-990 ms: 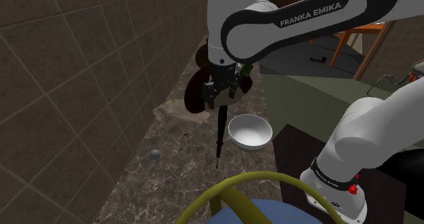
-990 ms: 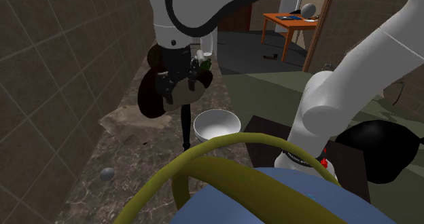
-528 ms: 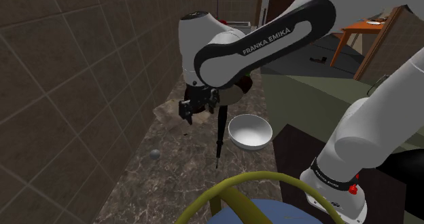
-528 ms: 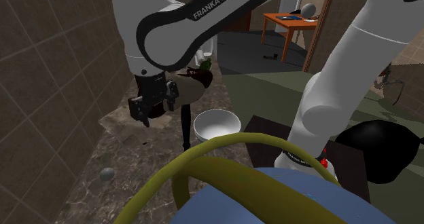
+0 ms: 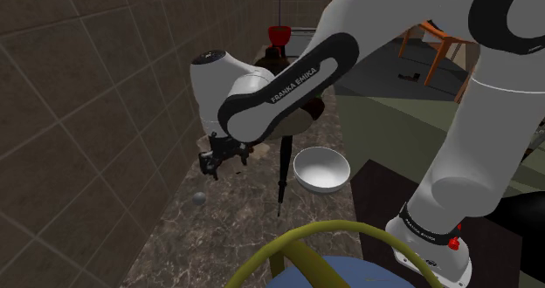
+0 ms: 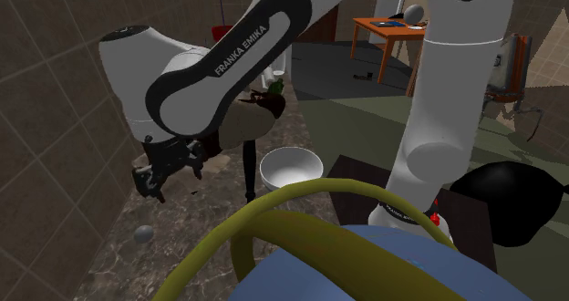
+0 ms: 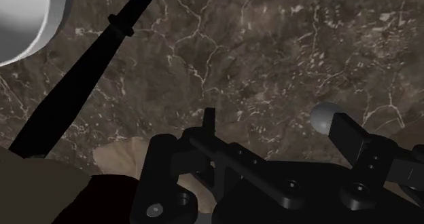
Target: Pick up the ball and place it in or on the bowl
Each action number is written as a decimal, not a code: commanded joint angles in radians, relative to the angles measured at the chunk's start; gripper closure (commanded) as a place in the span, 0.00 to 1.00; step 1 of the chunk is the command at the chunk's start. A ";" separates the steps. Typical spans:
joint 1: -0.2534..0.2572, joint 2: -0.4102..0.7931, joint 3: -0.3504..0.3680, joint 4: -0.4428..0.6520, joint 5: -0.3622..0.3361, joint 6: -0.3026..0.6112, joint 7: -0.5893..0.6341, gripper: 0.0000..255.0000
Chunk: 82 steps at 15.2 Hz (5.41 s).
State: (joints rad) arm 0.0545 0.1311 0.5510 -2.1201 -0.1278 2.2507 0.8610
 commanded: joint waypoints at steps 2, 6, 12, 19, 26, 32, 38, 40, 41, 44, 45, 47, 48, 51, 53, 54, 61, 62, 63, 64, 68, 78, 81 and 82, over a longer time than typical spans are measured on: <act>0.042 0.131 -0.010 0.092 -0.090 0.018 0.089 0.00; 0.118 0.297 -0.044 0.237 -0.185 0.017 0.180 0.00; 0.193 0.451 -0.087 0.379 -0.250 0.020 0.236 0.00; 0.206 0.501 -0.107 0.378 -0.277 0.068 0.252 0.00; 0.206 0.501 -0.107 0.378 -0.277 0.068 0.252 1.00; 0.206 0.501 -0.107 0.378 -0.277 0.068 0.252 1.00; 0.198 0.475 -0.096 0.380 -0.263 0.042 0.242 1.00; 0.194 0.458 -0.089 0.382 -0.253 0.024 0.236 1.00; 0.191 0.450 -0.086 0.384 -0.248 0.015 0.233 1.00; 0.185 0.427 -0.076 0.390 -0.234 -0.013 0.223 1.00; 0.183 0.419 -0.073 0.392 -0.230 -0.022 0.220 1.00; 0.179 0.404 -0.067 0.398 -0.220 -0.042 0.214 1.00; 0.177 0.397 -0.064 0.401 -0.216 -0.051 0.211 1.00; 0.172 0.377 -0.056 0.412 -0.202 -0.081 0.202 1.00; 0.170 0.363 -0.051 0.420 -0.194 -0.101 0.196 1.00; 0.168 0.357 -0.048 0.425 -0.190 -0.111 0.193 1.00; 0.161 0.318 -0.034 0.464 -0.163 -0.185 0.174 1.00; 0.160 0.313 -0.032 0.471 -0.159 -0.196 0.171 1.00; 0.160 0.308 -0.030 0.478 -0.156 -0.207 0.169 1.00; 0.159 0.303 -0.029 0.485 -0.153 -0.218 0.166 1.00; 0.090 0.174 -0.011 0.318 -0.094 -0.164 0.121 1.00; -0.038 -0.236 -0.033 -0.144 0.151 -0.041 -0.129 1.00; -0.040 -0.353 -0.071 -0.259 0.215 -0.033 -0.214 1.00; -0.038 -0.391 -0.087 -0.295 0.233 -0.033 -0.241 1.00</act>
State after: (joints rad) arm 0.0201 -0.2331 0.4788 -2.3810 0.0919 2.2086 0.6492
